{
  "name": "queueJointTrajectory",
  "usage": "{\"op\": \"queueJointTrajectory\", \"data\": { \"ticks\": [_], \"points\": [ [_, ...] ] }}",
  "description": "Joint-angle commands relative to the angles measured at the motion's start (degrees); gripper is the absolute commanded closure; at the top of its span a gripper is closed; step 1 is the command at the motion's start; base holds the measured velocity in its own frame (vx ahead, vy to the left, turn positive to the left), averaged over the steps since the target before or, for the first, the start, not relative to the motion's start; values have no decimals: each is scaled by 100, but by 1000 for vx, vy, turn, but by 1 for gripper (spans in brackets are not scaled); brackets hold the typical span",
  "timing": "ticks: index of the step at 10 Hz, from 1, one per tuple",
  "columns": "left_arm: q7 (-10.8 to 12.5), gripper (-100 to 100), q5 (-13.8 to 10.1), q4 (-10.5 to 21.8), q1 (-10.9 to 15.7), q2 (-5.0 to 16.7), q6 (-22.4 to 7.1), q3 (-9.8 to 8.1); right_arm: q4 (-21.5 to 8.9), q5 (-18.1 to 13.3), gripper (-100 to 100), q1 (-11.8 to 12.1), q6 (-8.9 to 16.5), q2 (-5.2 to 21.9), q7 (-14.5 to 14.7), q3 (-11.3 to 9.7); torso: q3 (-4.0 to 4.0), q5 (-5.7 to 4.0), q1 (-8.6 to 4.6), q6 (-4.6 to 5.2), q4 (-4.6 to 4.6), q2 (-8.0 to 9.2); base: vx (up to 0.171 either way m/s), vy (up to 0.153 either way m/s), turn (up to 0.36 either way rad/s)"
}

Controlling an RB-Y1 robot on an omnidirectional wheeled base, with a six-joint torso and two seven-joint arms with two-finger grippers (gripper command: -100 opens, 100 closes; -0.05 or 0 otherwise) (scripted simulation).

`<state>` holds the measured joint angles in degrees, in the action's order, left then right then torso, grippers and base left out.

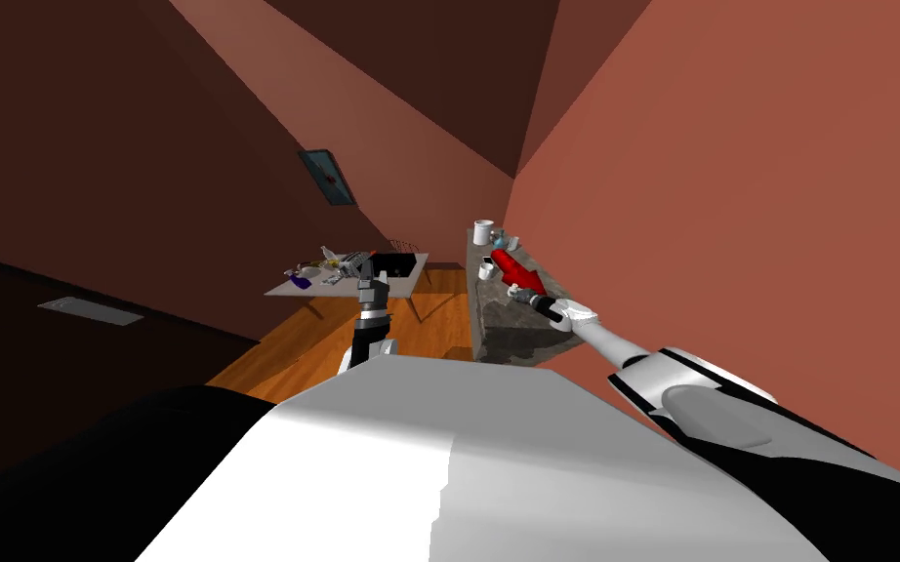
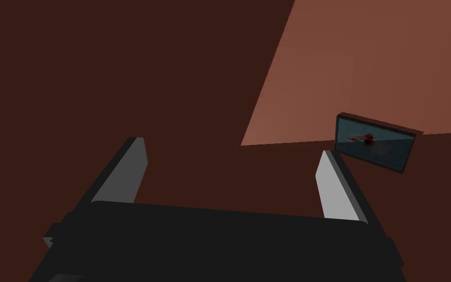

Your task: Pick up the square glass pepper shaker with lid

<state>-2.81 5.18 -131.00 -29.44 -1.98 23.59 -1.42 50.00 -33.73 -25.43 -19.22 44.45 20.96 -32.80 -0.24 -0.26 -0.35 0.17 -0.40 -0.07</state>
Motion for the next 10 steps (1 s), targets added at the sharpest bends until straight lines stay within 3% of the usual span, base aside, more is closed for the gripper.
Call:
{"op": "queueJointTrajectory", "data": {
  "ticks": [1,2,3,5,6,7,8,10],
  "points": [
    [0,0,0,0,0,0,0,0,286,100,100,286,182,233,-7,286,0,0,0,0,0,0,-27,9,514],
    [0,0,0,1,1,1,0,0,317,100,100,389,182,227,-7,341,-7,45,-8,-22,-18,5,-36,-11,140],
    [0,0,0,0,2,0,0,1,379,100,100,411,182,233,-7,341,-30,43,5,41,-47,-11,-14,-28,-16],
    [0,0,0,0,0,-1,0,0,398,100,100,622,182,233,-7,341,-85,-46,-77,84,-108,-63,-9,-2,-60],
    [0,0,0,0,0,0,0,0,652,197,100,839,349,447,-4,662,-105,-69,-101,75,-121,-90,-45,5,295],
    [0,0,0,0,1,0,0,1,746,197,100,1063,349,447,-4,674,-99,-78,-115,55,-106,-91,-33,-12,270],
    [0,0,0,0,1,0,0,0,1044,294,100,1265,517,661,-2,888,-98,-77,-121,48,-106,-90,-47,-15,349],
    [0,0,0,0,0,1,0,0,1095,294,100,1623,517,661,-2,1007,-90,-60,-113,34,-98,-81,-21,-18,157]
  ]
}}
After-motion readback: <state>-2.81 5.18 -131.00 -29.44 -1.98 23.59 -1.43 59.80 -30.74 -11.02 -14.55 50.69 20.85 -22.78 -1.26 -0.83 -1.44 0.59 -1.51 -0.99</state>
